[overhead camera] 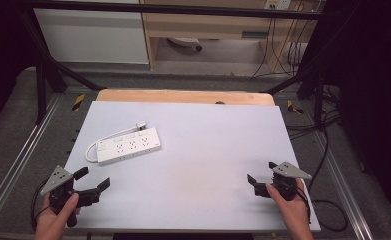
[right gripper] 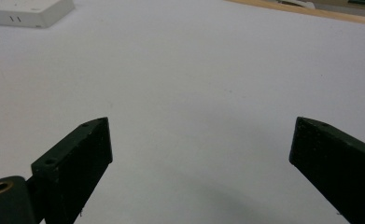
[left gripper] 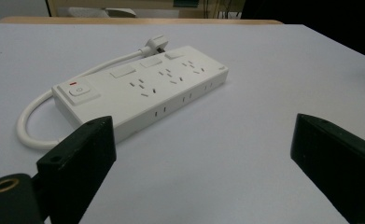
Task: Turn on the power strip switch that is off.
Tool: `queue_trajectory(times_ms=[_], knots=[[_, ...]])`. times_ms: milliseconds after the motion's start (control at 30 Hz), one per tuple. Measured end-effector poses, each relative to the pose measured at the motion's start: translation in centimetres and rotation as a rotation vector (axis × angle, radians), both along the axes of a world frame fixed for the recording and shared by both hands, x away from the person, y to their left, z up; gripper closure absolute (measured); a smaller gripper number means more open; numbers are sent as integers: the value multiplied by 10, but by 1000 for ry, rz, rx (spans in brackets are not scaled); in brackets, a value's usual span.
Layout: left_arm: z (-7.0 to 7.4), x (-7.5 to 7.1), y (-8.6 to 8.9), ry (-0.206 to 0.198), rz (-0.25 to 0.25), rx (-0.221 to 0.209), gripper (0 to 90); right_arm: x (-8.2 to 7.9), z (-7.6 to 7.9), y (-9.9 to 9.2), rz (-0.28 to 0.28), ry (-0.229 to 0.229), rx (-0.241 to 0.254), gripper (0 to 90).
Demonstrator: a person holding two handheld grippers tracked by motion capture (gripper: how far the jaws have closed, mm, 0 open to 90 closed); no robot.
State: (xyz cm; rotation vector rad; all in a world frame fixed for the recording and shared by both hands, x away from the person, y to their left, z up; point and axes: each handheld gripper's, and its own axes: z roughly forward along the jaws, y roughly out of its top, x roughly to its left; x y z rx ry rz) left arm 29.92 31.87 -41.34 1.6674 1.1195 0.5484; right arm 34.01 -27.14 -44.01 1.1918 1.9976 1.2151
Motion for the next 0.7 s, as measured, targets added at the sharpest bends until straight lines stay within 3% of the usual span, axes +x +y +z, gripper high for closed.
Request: queue_trajectory(times_ms=[300,700], knots=[[2,0,-1,0,-3,-21,68,-2,-2,3,13,4,-21,59],[5,0,-5,-15,-16,-77,73,-5,2,0,-1,-17,3,51]])
